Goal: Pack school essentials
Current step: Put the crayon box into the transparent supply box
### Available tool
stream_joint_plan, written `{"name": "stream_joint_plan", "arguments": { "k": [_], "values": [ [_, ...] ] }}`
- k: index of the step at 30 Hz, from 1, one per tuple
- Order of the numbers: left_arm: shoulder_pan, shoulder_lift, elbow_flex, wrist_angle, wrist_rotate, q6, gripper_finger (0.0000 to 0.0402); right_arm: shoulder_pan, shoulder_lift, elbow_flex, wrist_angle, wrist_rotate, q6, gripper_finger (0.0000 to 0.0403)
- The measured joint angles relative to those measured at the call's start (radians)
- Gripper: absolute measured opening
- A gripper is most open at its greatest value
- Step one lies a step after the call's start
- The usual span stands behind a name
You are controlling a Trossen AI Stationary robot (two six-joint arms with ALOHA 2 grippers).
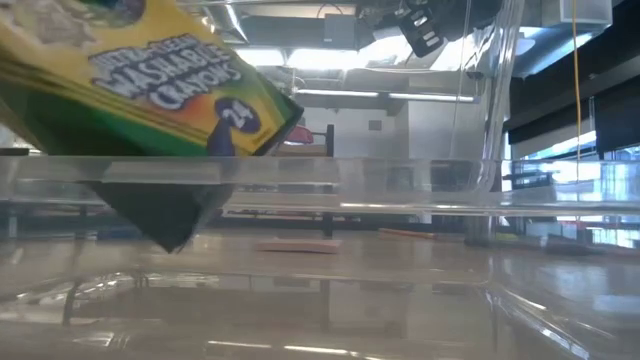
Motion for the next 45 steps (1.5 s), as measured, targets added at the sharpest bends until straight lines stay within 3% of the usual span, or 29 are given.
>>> {"name": "stream_joint_plan", "arguments": {
  "k": [18, 35, 45],
  "values": [
    [0.012, 0.0, 0.0, 0.006, 0.019, 0.017, 0.0082, 0.0, 0.0, 0.0, 0.0, 0.0, 0.0, 0.0016],
    [0.024, 0.0, 0.0, 0.008, 0.032, 0.173, 0.0082, 0.0, 0.0, 0.0, 0.0, 0.0, 0.0, 0.0016],
    [0.026, 0.0, 0.0, 0.009, 0.03, 0.179, 0.0082, 0.0, 0.0, 0.0, 0.0, 0.0, 0.0, 0.0016]
  ]
}}
